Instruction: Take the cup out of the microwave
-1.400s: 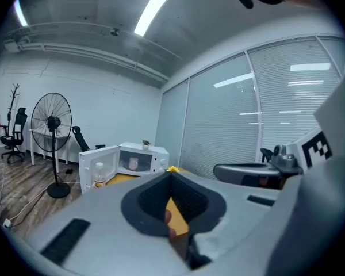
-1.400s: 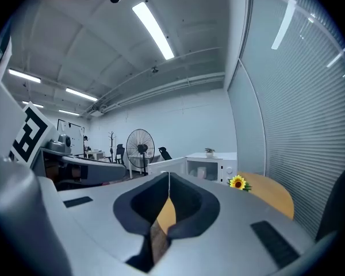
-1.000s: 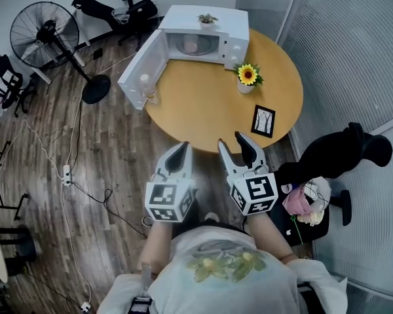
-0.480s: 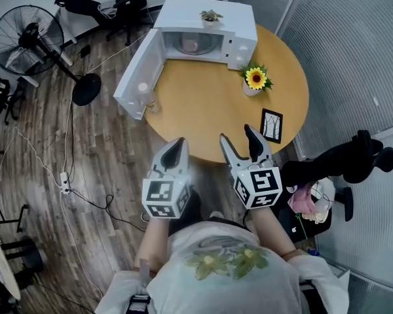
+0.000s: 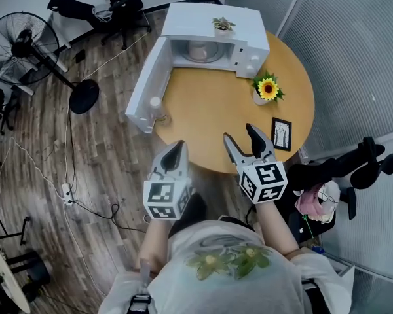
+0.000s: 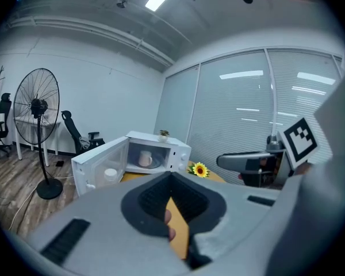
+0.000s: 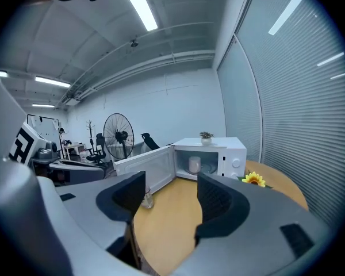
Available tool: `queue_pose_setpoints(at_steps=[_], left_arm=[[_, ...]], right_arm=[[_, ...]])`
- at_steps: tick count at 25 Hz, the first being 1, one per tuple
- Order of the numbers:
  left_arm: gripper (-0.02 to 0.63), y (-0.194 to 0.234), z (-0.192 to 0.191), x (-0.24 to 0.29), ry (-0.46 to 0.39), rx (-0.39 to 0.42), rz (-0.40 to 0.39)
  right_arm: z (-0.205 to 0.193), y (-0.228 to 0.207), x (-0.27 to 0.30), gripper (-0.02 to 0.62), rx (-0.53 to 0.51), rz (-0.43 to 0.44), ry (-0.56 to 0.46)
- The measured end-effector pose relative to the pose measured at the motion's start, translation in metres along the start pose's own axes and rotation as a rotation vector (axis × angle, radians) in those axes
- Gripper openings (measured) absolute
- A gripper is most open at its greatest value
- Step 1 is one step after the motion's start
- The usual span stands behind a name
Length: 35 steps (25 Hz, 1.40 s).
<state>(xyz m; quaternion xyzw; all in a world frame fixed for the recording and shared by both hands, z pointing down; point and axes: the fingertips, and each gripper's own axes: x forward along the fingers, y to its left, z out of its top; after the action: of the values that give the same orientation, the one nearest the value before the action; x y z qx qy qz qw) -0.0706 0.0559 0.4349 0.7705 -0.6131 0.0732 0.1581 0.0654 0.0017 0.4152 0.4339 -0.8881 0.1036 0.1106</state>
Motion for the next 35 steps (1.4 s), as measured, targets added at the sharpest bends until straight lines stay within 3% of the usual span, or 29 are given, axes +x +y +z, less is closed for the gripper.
queue_pose_setpoints(at_steps=[16,35], left_arm=[[0.005,0.046,-0.009,0.035,0.046,-0.04,-0.12],[0.005,0.043,0.015,0.092,0.06,-0.037,-0.148]], right_arm=[[-0.014,0.013,0.058,0.273,0.007,-0.057,0.097],[0.007,-0.031,0.129,0.273,-0.026,-0.02,0.095]])
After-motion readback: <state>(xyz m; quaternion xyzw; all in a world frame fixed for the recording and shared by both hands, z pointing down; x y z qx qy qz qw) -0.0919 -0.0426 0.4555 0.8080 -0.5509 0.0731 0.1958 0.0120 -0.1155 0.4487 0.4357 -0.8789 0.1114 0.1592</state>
